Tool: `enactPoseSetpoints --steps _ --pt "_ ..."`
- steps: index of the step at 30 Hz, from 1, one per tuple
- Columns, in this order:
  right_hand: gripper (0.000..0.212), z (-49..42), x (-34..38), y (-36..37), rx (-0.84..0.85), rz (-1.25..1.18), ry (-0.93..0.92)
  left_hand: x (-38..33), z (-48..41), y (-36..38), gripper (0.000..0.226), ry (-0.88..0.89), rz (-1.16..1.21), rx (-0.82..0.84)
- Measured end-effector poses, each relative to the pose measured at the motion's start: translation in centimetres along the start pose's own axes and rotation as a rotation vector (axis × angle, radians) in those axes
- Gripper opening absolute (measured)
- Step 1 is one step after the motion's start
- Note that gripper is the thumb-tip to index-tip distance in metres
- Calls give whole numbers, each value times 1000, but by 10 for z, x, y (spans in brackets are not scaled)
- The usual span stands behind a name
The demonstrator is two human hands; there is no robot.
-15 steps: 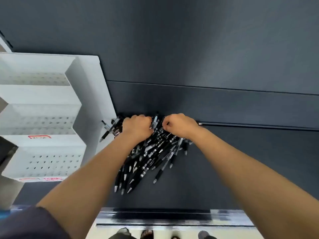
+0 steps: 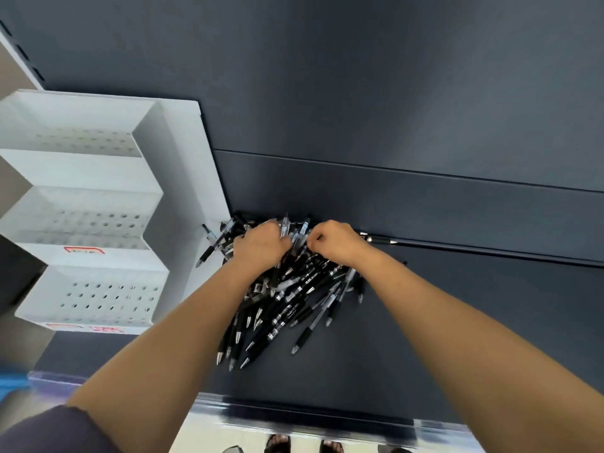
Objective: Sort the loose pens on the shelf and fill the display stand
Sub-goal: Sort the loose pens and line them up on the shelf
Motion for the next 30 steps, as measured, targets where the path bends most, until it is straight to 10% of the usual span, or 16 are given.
enactPoseSetpoints --steps 14,30 --pt "30 -31 -4 21 16 -138 369 8 -6 -10 10 65 417 76" --pt "15 -13 -11 -3 -159 -725 291 -22 -6 -30 3 213 569 24"
Point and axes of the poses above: each hand's wrist, its own z-axis away from the middle knuckle, its own y-axis out of the palm, x = y × z, the point moved 10 cm from there along -z, towards the middle knuckle, and after that the axes turned 12 degrees about z, right-handed, at the moved point
